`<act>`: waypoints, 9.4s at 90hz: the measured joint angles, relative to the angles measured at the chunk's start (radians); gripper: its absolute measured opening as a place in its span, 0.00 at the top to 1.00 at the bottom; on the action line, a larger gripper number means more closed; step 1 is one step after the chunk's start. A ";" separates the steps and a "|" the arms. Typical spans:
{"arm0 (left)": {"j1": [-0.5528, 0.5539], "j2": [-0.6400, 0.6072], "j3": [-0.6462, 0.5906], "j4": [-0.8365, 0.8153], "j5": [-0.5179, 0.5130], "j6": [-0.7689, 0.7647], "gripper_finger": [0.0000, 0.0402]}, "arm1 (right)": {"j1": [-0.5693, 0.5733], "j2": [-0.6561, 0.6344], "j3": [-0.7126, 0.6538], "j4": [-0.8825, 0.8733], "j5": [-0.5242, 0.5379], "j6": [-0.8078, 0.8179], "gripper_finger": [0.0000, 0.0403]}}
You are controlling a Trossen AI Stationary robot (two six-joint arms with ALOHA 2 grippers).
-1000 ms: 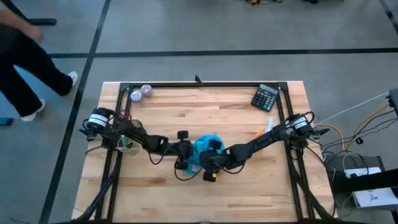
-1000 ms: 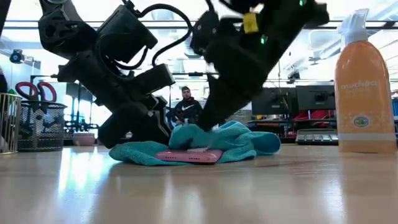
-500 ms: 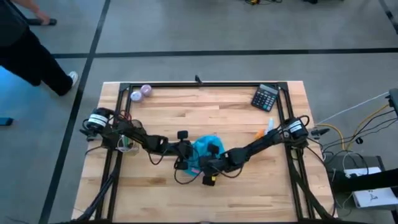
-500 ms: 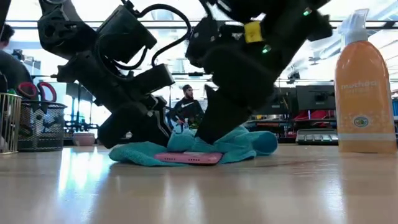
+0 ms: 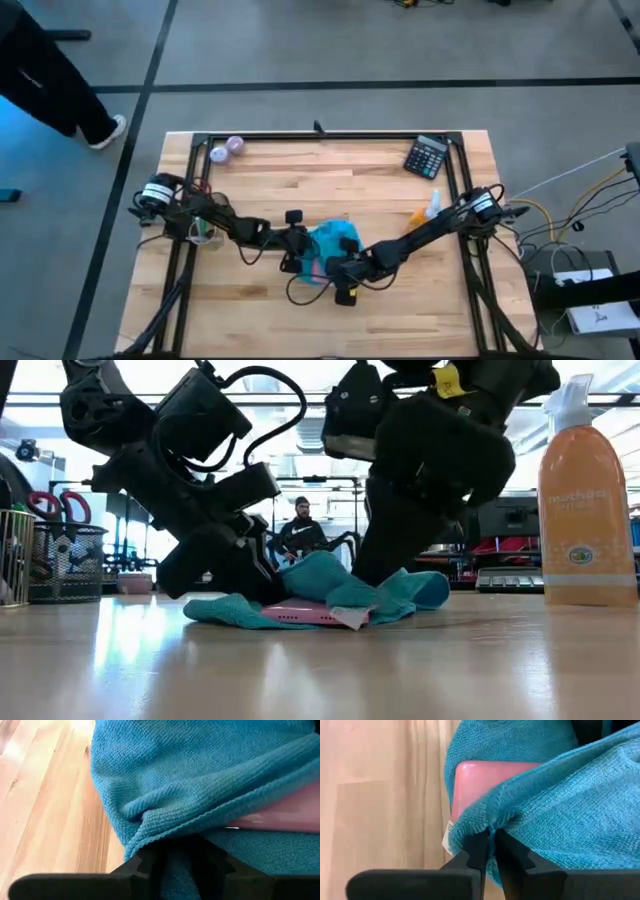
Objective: Apply microfiber cloth
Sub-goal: Wipe the pink cellphone with the blue microfiber cloth
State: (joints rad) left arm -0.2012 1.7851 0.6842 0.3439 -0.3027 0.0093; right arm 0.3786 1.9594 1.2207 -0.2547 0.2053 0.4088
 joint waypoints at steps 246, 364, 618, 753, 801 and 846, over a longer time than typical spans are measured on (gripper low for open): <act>-0.079 -0.008 -0.009 0.025 -0.096 0.025 0.81 | -0.120 0.007 -0.213 0.229 0.466 -0.110 1.00; -0.010 0.039 -0.004 0.037 -0.065 -0.011 0.81 | -0.049 -0.033 -0.033 0.097 0.284 -0.543 0.52; -0.014 -0.023 -0.007 -0.107 -0.162 0.167 0.81 | -0.300 0.011 0.376 -0.629 -0.168 -0.625 0.78; -0.014 -0.143 -0.008 -0.266 -0.257 0.120 0.69 | -0.245 0.052 -0.033 0.220 -0.078 -0.430 1.00; -0.035 -0.419 -0.085 -0.438 -0.147 -0.040 0.52 | -0.248 0.051 -0.149 0.378 -0.068 -0.348 1.00; -0.110 -0.245 -0.285 -0.028 -0.109 -0.169 0.68 | -0.271 0.168 -0.084 0.707 -0.121 -0.324 1.00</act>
State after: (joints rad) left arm -0.3115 1.5399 0.3989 0.3155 -0.4115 -0.1600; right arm 0.1076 2.1278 1.1372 0.4523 0.0844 0.0851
